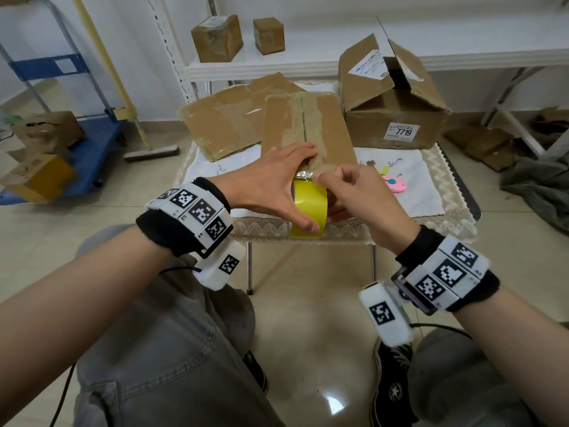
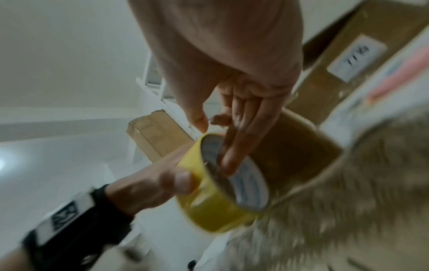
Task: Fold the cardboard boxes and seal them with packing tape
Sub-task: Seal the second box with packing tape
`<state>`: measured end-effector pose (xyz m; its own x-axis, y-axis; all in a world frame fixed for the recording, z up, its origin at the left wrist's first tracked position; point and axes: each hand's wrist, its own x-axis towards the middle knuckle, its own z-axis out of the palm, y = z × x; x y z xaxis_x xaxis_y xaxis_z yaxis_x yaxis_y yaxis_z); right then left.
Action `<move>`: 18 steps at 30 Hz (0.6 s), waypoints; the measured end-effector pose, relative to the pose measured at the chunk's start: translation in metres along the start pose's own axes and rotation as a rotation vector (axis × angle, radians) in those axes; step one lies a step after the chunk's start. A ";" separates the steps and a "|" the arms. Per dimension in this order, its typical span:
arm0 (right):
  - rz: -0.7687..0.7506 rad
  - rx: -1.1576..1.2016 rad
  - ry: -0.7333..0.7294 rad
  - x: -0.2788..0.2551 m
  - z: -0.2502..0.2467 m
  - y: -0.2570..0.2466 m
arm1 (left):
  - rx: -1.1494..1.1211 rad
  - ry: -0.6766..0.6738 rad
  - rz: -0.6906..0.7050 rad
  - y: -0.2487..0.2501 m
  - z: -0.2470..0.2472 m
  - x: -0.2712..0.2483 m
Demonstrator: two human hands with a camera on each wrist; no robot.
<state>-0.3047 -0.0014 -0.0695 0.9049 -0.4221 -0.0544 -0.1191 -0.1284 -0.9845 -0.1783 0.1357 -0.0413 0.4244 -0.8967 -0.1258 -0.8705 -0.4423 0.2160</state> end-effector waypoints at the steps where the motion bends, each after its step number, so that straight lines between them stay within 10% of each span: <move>1: 0.002 0.012 0.012 -0.003 0.004 0.002 | 0.001 0.004 0.000 0.000 0.000 0.001; 9: 0.047 0.278 -0.071 -0.015 0.019 0.003 | -0.150 -0.026 0.082 -0.021 -0.009 0.004; 18: 0.066 0.358 -0.116 -0.017 0.017 -0.005 | 0.091 0.240 0.151 -0.034 -0.001 0.038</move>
<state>-0.3127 0.0216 -0.0662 0.9428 -0.3118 -0.1177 -0.0467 0.2263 -0.9729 -0.1323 0.1171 -0.0522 0.3258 -0.9356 0.1357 -0.9424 -0.3100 0.1257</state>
